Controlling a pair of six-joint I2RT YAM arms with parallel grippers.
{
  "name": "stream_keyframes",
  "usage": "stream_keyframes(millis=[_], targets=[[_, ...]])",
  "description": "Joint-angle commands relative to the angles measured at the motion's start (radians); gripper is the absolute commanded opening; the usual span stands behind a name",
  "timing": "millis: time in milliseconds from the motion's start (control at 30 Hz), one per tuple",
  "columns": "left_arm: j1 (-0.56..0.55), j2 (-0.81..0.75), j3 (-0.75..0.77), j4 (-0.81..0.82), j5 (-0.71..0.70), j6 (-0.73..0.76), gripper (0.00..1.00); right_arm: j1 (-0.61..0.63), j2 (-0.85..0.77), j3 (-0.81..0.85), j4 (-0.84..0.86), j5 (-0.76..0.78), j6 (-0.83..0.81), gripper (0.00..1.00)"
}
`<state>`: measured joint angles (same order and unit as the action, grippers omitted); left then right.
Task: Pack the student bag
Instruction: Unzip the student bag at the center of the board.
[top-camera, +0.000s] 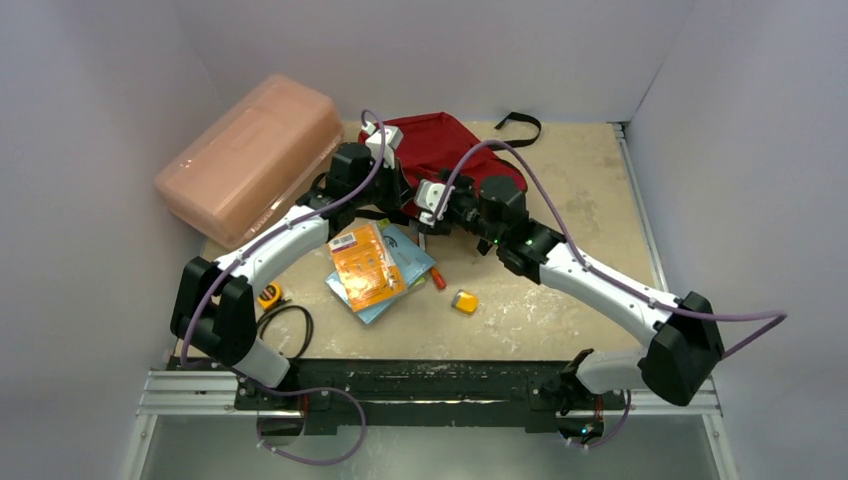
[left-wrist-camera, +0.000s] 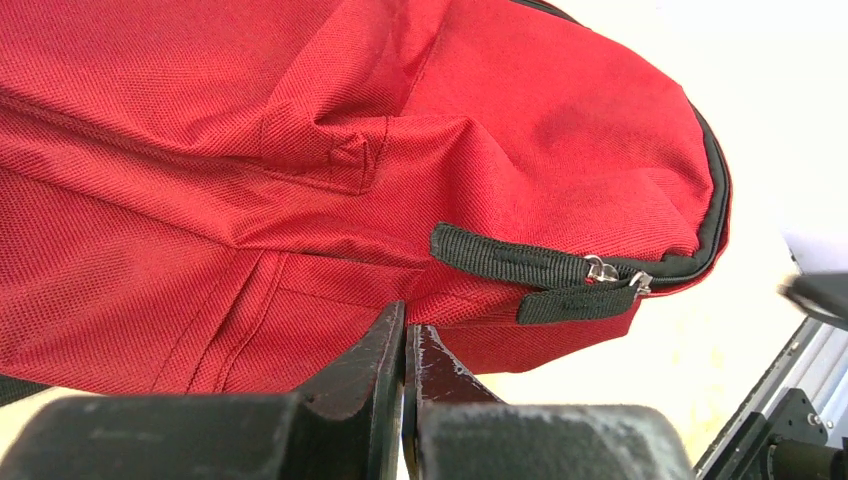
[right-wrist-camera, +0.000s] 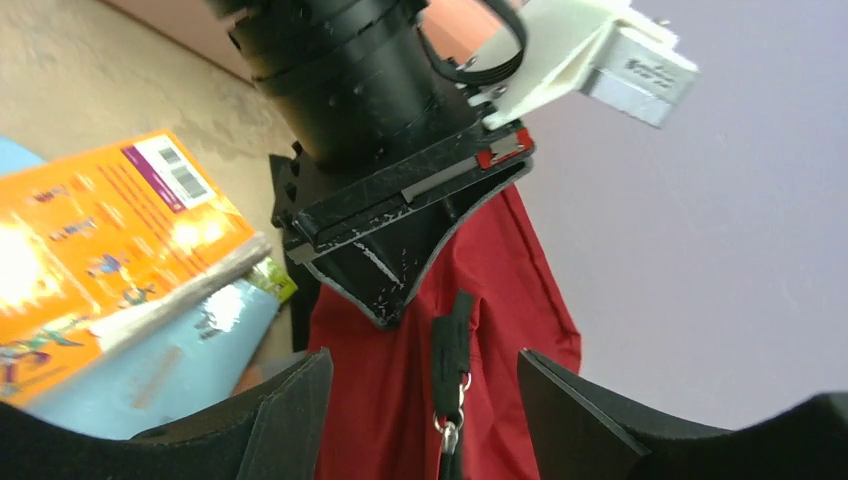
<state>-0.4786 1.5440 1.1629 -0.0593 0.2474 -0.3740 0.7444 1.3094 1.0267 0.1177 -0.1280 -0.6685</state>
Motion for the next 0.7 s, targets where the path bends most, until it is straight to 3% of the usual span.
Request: stream_keyframes(millis=[0,200,400,667], targets=[[0.007,-0.051,0.032,0.102,0.045,-0.041,0.0,-0.013,0.077,0.065,0.009,-0.018,-0.19,0.71],[0.007,-0.059,0.032,0.101,0.046,-0.036,0.0,-0.018,0.154,0.066,0.074,-0.036,-0.214,0.69],[0.008,-0.053,0.034,0.102,0.056,-0.042,0.0,-0.022,0.167,0.062,0.148,-0.018,-0.186,0.58],[0.008,-0.049,0.035,0.102,0.056,-0.042,0.0,-0.117,0.116,0.021,0.202,-0.176,0.005,0.09]])
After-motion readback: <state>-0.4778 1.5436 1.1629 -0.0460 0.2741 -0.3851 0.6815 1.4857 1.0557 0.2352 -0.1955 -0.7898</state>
